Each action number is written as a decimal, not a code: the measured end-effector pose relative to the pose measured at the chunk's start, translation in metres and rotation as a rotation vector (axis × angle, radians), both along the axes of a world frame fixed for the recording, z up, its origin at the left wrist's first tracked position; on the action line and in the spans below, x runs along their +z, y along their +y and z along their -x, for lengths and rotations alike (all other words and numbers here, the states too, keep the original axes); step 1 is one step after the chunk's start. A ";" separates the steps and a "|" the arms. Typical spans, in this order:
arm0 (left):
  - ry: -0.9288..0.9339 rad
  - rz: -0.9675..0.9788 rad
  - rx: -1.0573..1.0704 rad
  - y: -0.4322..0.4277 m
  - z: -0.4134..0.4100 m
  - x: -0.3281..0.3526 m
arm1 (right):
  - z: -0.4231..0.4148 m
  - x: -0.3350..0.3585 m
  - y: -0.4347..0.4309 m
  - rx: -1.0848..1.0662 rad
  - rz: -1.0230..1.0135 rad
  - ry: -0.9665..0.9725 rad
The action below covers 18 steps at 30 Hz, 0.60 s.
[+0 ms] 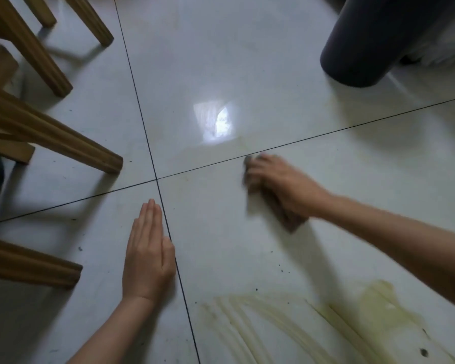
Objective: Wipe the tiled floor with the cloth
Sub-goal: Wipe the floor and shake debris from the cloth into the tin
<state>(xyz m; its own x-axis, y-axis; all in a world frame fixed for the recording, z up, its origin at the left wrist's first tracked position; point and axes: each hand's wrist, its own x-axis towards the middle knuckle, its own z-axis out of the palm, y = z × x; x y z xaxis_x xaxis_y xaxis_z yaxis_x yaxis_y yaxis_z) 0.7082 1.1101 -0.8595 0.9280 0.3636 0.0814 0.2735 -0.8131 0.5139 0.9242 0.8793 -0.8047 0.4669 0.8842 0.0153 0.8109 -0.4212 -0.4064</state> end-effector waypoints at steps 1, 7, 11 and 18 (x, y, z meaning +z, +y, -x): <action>0.009 -0.013 -0.004 -0.001 0.000 0.000 | -0.020 -0.003 0.000 -0.145 0.051 -0.054; 0.033 -0.044 -0.014 0.002 0.000 0.001 | 0.101 -0.045 0.005 -0.204 -0.031 0.076; 0.118 -0.019 0.004 0.001 0.001 0.009 | 0.177 -0.016 -0.041 0.052 0.047 0.322; 0.261 -0.205 -0.160 -0.034 0.000 0.038 | 0.063 0.025 -0.094 -0.528 -0.137 0.169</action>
<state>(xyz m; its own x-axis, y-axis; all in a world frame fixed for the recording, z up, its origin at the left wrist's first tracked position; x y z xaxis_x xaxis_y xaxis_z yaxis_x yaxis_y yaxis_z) 0.7084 1.0761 -0.8212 0.9710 0.2125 -0.1094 0.2345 -0.9351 0.2656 0.8616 0.7849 -0.7792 0.8510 0.5252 0.0004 0.4235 -0.6858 -0.5918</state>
